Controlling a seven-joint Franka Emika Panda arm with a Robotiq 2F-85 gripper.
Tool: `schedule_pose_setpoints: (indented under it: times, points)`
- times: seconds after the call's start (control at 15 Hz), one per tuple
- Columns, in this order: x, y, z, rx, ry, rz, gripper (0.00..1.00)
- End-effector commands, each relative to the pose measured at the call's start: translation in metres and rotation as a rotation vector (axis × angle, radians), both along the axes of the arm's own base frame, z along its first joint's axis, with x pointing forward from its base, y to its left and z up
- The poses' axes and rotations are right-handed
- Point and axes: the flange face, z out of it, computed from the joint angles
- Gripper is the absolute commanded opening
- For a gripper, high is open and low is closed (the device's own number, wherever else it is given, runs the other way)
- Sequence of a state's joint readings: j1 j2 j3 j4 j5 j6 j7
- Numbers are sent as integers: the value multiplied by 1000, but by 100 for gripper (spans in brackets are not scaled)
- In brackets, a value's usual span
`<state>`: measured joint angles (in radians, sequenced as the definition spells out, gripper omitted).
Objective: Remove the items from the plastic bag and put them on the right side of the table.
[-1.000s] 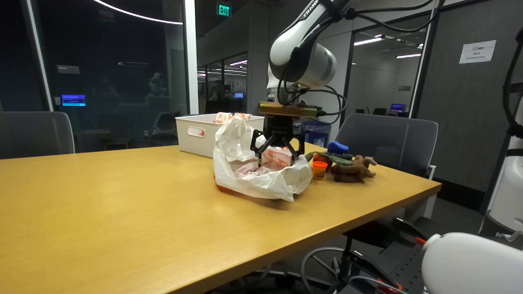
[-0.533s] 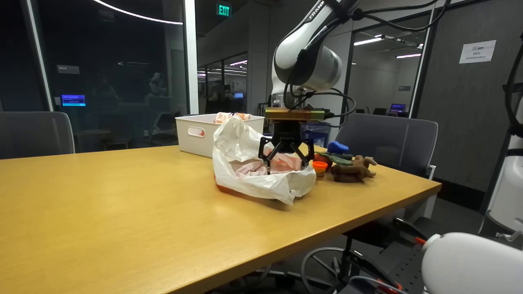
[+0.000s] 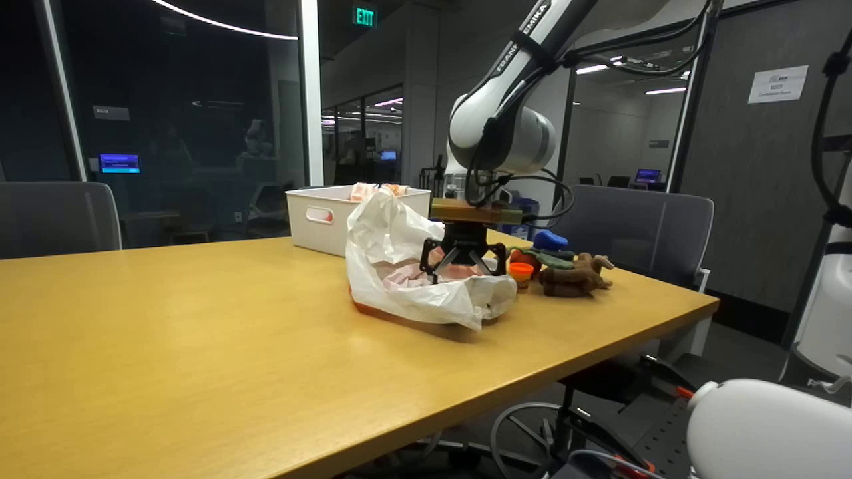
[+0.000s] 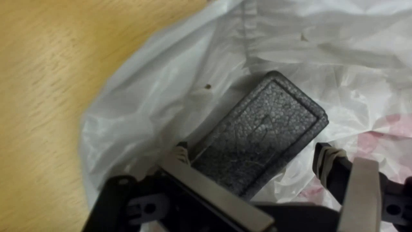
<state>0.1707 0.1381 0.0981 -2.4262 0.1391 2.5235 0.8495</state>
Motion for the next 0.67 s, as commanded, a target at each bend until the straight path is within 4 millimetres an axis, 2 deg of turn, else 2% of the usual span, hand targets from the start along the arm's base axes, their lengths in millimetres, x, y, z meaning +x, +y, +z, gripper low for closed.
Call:
schedule_pose_setpoints:
  times: [0.0,0.07,0.13,0.33,0.4,0.47,0.6]
  points:
    - [7,-9,-9,-42,-61,-49,100]
    - [8,-11,-11,-54,-72,-57,75]
    - [9,-12,-11,-66,-85,-59,73]
    - [9,-10,-3,-77,-123,-58,50]
    - [8,-8,5,-81,-138,-45,45]
    - [7,-6,13,-92,-149,-38,34]
    - [0,-4,38,-130,-190,5,21]
